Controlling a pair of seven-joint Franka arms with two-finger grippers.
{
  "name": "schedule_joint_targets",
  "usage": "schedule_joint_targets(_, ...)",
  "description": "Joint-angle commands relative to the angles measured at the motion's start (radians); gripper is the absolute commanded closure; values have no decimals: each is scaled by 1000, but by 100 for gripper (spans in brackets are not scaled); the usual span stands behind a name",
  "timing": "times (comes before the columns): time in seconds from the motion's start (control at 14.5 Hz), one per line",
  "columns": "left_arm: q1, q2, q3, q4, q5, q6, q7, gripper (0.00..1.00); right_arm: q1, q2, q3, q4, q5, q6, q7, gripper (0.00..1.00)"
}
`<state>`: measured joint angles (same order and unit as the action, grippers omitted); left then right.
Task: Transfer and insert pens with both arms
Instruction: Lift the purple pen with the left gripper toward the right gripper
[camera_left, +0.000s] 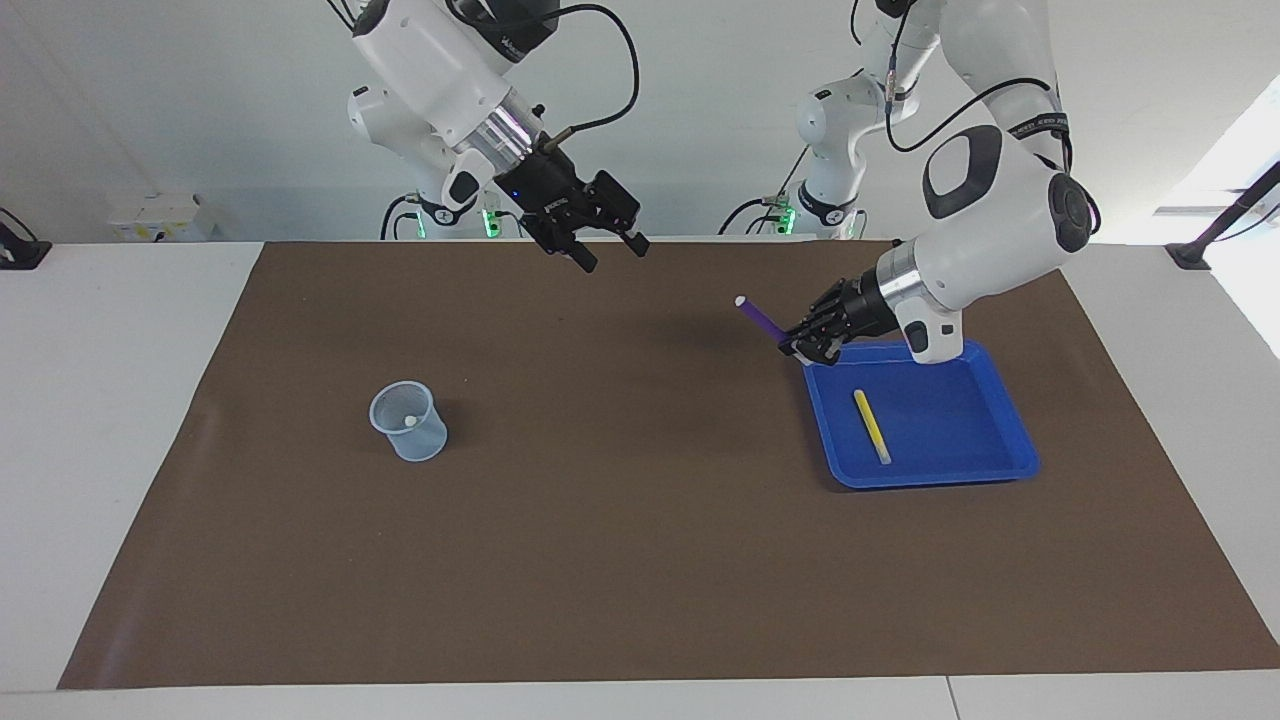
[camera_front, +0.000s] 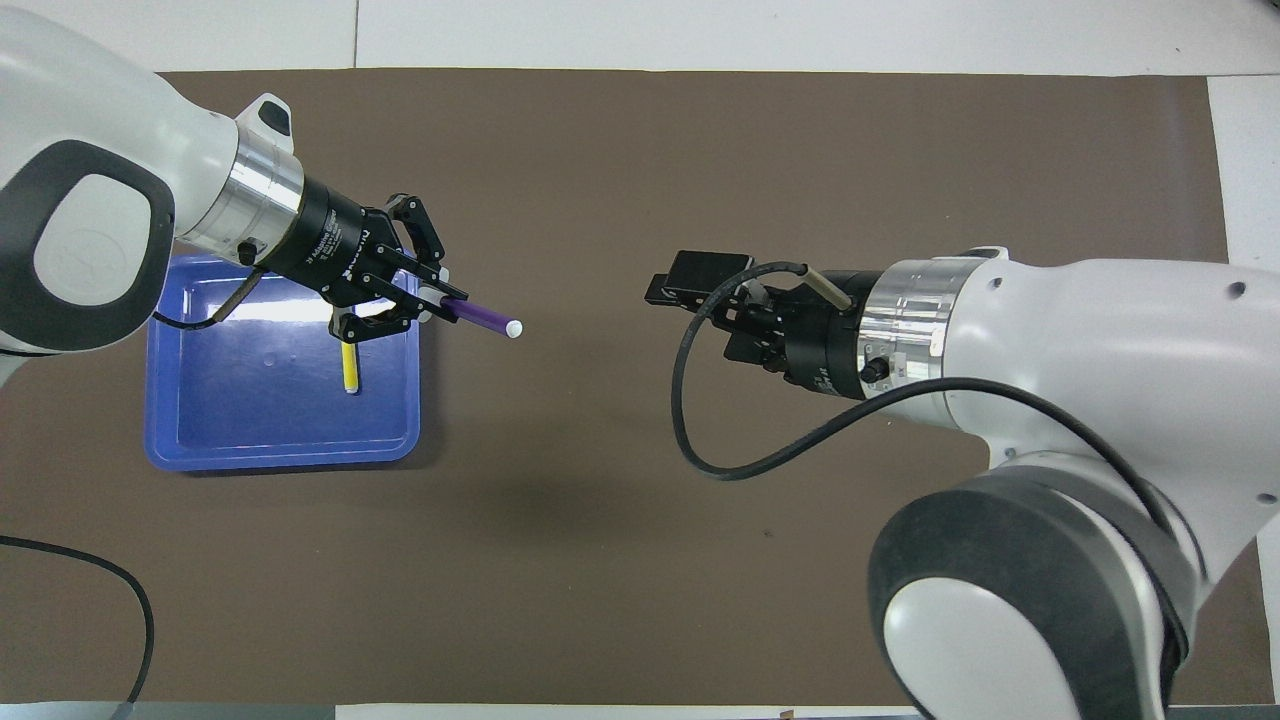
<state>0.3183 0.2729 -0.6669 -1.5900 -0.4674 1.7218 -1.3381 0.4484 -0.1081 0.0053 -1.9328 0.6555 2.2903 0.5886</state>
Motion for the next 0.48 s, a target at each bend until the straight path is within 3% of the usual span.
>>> schedule_joint_targets(0.0, -1, -88, 3, -88, -132, 65, -103, 100, 35, -30, -1, -66, 21, 90, 4, 0)
schedule_joint_targets(0.41, -68, -329, 3, -361, -371, 306, -214, 100, 108, 28, 1, -61, 19, 215, -19, 0)
